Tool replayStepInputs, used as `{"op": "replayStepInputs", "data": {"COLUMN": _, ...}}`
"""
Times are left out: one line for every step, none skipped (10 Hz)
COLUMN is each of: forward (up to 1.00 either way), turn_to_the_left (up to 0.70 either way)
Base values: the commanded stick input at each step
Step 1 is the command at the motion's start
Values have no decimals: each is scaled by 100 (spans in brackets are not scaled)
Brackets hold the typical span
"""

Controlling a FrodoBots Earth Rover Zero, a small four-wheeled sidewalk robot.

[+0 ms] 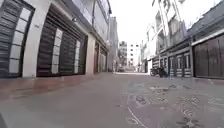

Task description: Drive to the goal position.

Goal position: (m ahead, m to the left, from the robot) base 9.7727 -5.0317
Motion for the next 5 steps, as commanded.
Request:
{"op": "replayStepInputs", "data": {"forward": 100, "turn_to_the_left": 0}}
{"op": "replayStepInputs", "data": {"forward": 100, "turn_to_the_left": 0}}
{"op": "replayStepInputs", "data": {"forward": 100, "turn_to_the_left": 0}}
{"op": "replayStepInputs", "data": {"forward": 100, "turn_to_the_left": 0}}
{"op": "replayStepInputs", "data": {"forward": 100, "turn_to_the_left": 0}}
